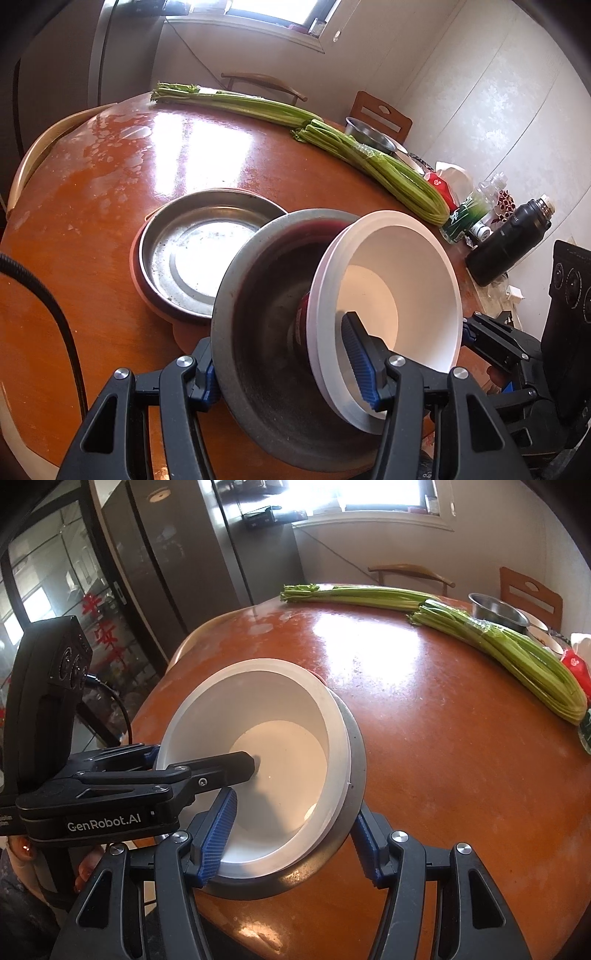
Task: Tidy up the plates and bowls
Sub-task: 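Lift the stacked steel bowl with the left gripper toward the steel tray, then lower the bowl stack onto the steel tray and open the left gripper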
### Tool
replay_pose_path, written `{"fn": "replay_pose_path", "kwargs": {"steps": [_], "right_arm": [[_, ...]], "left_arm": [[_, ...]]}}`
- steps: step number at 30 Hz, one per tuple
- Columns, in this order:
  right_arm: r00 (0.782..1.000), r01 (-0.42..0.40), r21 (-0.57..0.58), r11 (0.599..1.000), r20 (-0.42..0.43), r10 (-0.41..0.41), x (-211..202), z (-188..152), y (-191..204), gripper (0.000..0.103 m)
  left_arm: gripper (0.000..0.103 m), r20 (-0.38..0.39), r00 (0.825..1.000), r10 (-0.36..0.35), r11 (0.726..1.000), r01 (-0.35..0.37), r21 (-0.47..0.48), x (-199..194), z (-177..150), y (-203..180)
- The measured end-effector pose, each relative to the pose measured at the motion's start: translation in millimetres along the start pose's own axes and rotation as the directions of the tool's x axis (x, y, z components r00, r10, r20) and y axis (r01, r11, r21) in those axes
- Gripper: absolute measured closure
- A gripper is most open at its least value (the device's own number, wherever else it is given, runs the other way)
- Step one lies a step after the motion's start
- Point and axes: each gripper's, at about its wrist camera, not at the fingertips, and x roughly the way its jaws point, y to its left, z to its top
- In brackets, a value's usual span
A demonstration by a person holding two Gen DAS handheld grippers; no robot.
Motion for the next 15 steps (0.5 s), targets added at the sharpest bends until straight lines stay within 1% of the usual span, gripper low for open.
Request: {"fn": "replay_pose_path", "kwargs": {"steps": [8, 15], "right_arm": [[1.000, -0.011, -0.023, 1.000, 0.020, 0.011, 0.6, 16.2, 4.8, 0.040], [0.999, -0.036, -0.040, 0.999, 0.024, 0.037, 11.9, 32.0, 11.1, 0.040]], "left_arm": [[0.047, 0.029, 1.000, 0.001, 1.000, -0.001, -0.006, -10.2, 11.2, 5.6], [0.047, 0.047, 0.999, 0.024, 1.000, -0.023, -0.018, -15.7, 23.4, 20.2]]}}
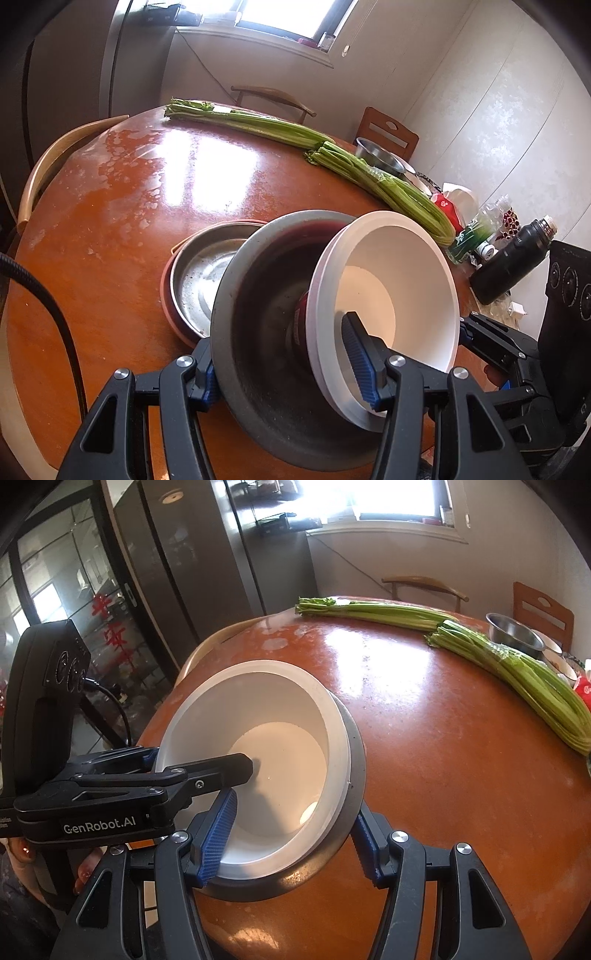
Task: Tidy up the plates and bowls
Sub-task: 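Lower the bowl stack onto the steel tray and open the left gripper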
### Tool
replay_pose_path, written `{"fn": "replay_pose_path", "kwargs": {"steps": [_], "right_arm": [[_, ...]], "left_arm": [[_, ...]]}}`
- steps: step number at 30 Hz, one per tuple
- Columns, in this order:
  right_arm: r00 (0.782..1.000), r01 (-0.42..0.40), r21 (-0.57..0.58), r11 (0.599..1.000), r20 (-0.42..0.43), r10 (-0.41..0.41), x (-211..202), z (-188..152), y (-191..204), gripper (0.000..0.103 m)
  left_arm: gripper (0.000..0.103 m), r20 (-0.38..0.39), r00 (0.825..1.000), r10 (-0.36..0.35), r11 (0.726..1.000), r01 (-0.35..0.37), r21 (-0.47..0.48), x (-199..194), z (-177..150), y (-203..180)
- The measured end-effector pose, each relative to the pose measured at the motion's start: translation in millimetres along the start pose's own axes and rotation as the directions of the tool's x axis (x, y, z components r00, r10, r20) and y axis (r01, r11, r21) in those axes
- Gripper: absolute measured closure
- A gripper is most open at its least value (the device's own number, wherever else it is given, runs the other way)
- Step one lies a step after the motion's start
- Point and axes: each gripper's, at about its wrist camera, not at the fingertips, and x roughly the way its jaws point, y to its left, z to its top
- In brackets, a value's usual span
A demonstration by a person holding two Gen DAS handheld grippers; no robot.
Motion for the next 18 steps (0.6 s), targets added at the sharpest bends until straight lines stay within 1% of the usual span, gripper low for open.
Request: {"fn": "replay_pose_path", "kwargs": {"steps": [12, 18], "right_arm": [[1.000, -0.020, -0.031, 0.999, -0.014, 0.020, 30.0, 30.5, 11.1, 0.040], [0.999, -0.022, -0.034, 0.999, -0.034, 0.021, 46.0, 36.2, 14.6, 0.040]], "left_arm": [[0.047, 0.031, 0.999, 0.033, 0.999, -0.032, -0.033, 3.3, 22.3, 25.8], [0.047, 0.018, 0.999, 0.050, 0.997, -0.049, -0.052, 11.8, 27.1, 39.8]]}}
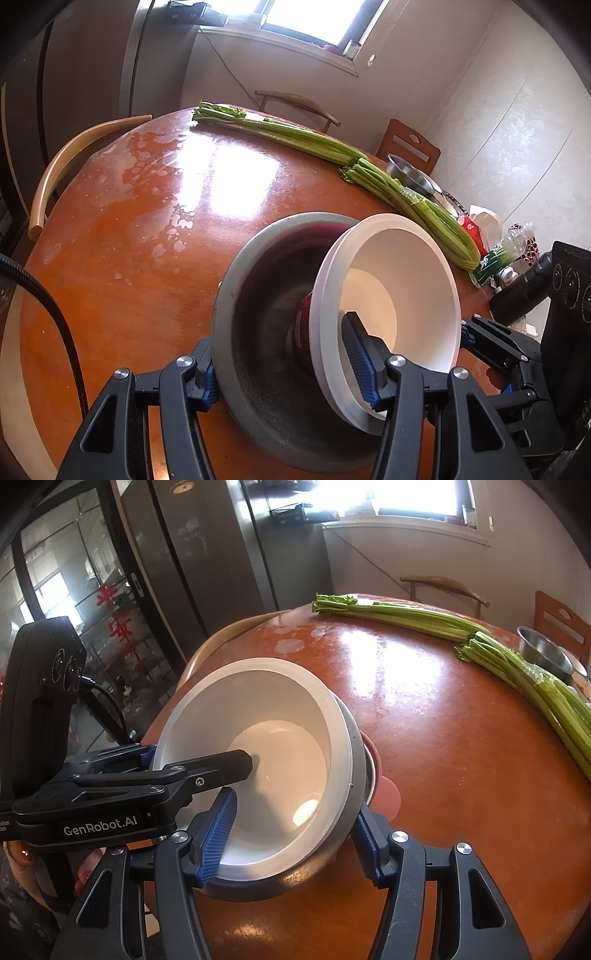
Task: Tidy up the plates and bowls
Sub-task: 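Lower the bowl stack onto the steel tray and open the left gripper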
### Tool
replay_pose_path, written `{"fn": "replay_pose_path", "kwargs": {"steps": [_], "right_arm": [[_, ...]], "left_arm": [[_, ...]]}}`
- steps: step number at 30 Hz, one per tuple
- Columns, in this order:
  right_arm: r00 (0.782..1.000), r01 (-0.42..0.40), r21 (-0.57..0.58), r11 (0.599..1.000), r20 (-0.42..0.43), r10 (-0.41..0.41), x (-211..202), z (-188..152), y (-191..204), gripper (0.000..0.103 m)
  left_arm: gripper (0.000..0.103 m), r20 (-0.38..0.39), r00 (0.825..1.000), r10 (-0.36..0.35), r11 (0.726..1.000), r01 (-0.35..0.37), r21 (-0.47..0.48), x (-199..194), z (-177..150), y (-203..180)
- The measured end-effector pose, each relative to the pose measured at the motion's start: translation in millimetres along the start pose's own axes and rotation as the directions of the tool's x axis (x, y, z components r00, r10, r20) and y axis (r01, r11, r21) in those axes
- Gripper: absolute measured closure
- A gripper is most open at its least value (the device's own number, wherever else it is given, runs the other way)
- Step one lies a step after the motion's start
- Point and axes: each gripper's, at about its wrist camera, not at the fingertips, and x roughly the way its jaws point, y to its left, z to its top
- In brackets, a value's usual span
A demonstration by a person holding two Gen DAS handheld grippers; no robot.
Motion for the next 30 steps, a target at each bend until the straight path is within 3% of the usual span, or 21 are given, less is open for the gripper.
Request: {"fn": "replay_pose_path", "kwargs": {"steps": [24, 30], "right_arm": [[0.999, 0.030, 0.019, 0.999, -0.037, -0.030, 25.4, 2.5, -7.5, 0.040], [0.998, 0.053, 0.018, 0.998, -0.031, -0.053, 27.4, 1.2, -9.2, 0.040]], "left_arm": [[0.047, -0.036, 0.999, 0.000, 1.000, -0.001, -0.005, 33.0, 10.6, 12.8], [0.047, -0.039, 0.998, 0.049, 0.999, -0.048, 0.005, 40.6, 11.8, 13.5]]}}
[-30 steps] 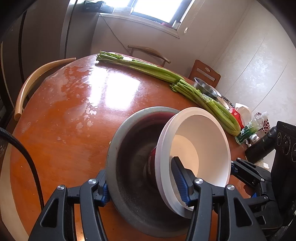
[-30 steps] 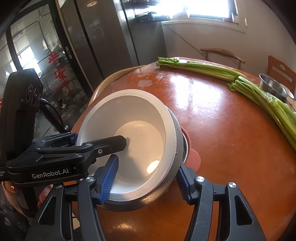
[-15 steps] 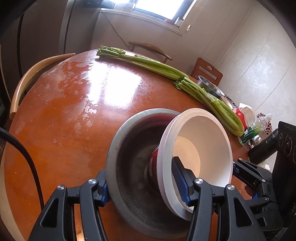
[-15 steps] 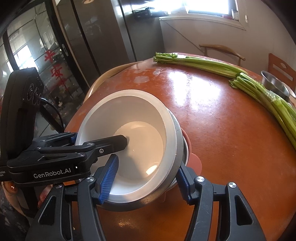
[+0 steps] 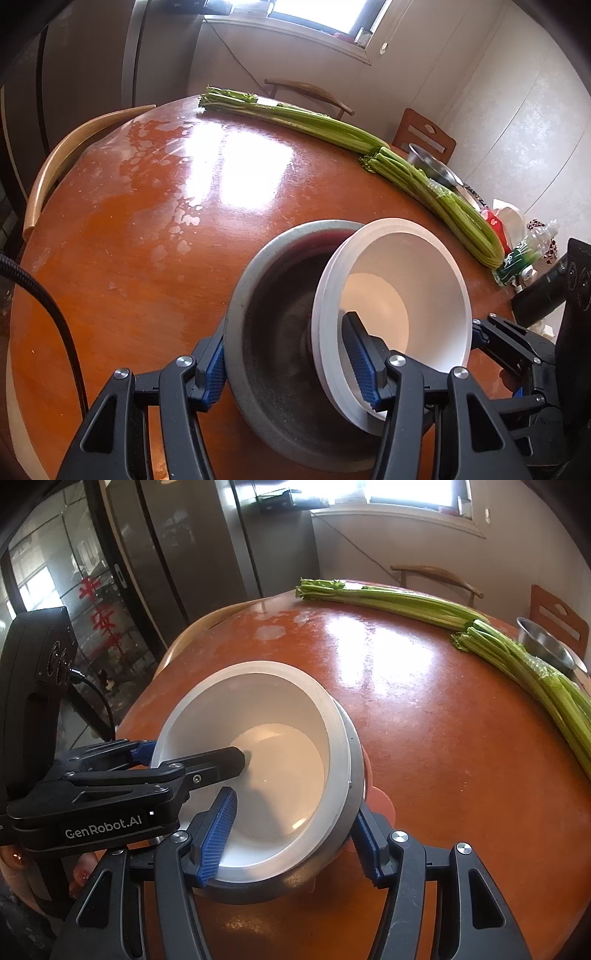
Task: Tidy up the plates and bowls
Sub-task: 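Lower the bowl stack onto the steel tray and open the left gripper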
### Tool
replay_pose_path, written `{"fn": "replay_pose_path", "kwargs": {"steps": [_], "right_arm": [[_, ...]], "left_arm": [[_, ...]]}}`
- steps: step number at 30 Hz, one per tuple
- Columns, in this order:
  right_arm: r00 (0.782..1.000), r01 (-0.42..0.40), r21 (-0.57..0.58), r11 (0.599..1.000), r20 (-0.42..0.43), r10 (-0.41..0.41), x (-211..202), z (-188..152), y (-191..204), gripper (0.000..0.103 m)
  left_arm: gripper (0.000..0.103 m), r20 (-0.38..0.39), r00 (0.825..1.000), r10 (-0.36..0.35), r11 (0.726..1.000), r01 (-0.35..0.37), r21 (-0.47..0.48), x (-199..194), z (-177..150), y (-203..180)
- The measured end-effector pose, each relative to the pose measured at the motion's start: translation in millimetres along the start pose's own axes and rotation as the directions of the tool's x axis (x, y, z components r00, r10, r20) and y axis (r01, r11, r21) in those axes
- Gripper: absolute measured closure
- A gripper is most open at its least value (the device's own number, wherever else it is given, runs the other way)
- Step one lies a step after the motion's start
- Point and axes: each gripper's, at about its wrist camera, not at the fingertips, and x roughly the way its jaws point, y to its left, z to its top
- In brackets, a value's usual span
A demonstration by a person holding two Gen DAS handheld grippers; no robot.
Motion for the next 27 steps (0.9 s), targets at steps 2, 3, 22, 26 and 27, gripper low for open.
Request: {"fn": "replay_pose_path", "kwargs": {"steps": [2, 3, 22, 26, 27], "right_arm": [[1.000, 0.004, -0.001, 1.000, 0.000, -0.004, 0.9, 0.5, 0.4, 0.040], [1.000, 0.006, -0.002, 1.000, -0.001, -0.006, 1.6, 0.6, -0.4, 0.040], [1.000, 0.007, 0.001, 1.000, 0.004, -0.007, 3.2, 1.6, -8.1, 0.041], [1.000, 0.001, 0.012, 1.000, 0.003, -0.001, 2.5, 2.1, -10.5, 0.041], [1.000, -0.001, 0.014, 1.000, 0.002, 0.001, 2.2, 2.2, -11.4, 0.041]], "left_arm": [[0.047, -0.002, 1.000, -0.002, 1.000, 0.002, -0.009, 2.1, 0.2, 2.3], [0.047, -0.001, 1.000, 0.003, 1.000, -0.003, -0.007, 2.8, 0.5, 2.2], [0.047, 0.010, 1.000, 0.015, 1.000, -0.015, -0.013, -3.3, -4.3, 9.7], [0.047, 0.008, 1.000, 0.021, 1.000, -0.020, -0.013, -4.4, -5.5, 9.9], [0.047, 0.008, 1.000, 0.022, 1.000, -0.022, -0.012, -4.4, -5.2, 9.9]]}}
